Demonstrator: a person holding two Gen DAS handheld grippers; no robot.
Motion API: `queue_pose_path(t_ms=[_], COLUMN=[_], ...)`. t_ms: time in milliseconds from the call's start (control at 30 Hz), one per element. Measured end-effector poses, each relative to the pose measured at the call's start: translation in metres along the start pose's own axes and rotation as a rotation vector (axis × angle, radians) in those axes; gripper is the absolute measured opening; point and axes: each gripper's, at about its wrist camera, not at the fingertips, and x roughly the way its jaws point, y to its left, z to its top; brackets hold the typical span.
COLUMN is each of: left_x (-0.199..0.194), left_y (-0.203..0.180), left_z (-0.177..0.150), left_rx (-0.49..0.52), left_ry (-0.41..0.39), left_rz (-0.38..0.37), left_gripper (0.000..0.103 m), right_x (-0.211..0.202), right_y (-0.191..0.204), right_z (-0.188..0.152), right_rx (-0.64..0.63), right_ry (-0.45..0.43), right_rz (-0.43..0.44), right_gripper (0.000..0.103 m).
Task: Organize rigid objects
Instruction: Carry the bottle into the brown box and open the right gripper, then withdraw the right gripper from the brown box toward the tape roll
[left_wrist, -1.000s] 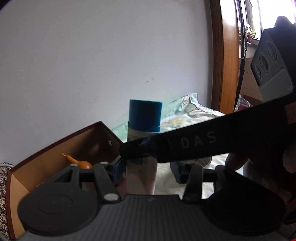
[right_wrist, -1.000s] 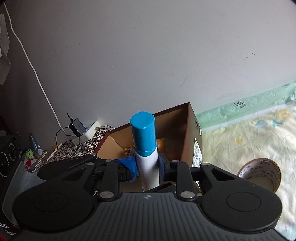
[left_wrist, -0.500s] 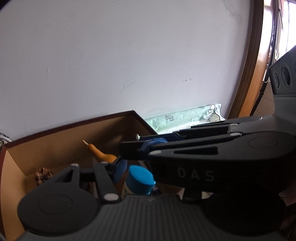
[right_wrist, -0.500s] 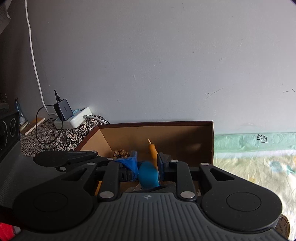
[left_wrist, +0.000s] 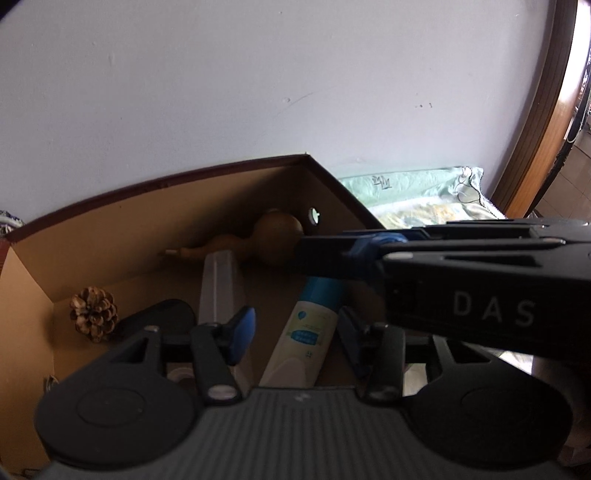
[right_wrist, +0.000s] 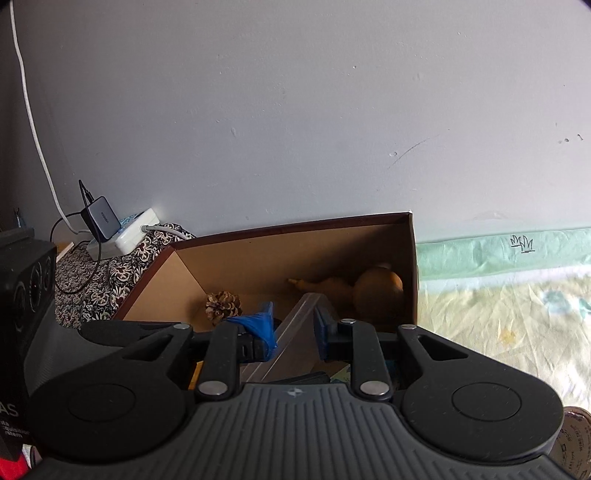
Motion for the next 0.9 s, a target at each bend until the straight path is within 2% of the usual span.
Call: queue_pose_path(t_ms=[233,400,500,667,733,900], left_x=[0.008,0.010,0.012,0.008,0.008,0.008], left_y=[0.011,0.013,0.017,0.022,0.023,0.025], left_z=[-0.004,-0.002,-0.001,0.002,0.003,0.004], left_rx=[-0.034,-0.035,-0.051,-0.067,-0.069,-0.070], left_ry=[0.046,0.057,0.064,0.050,0.049,0.051], left_rz=[0.038,0.092,0.116,0.135,0.142,0.158], left_gripper=[0.059,0.060,0.060,0.061,0.061,0.061], right_x=[-0.002,0.003,0.010,0.019,0.023,0.023], right_y=[-0.016,-0.024,-0.022,-0.026,-0.026,-0.023], right_z=[-0.010,-0.010,-0.004,0.010,0.014,0.008], right_rx=[0.072,0.162,0.170,0.267,0.266,0.227], right_ry=[0.005,-0.007,-0.022,-0.055,-0.060,-0.063], right_rz=[-0.016,-0.001,-0.006,0.056,0.038,0.001], right_gripper=[0.005,0.005,0.005,0.006,0.010,0.011])
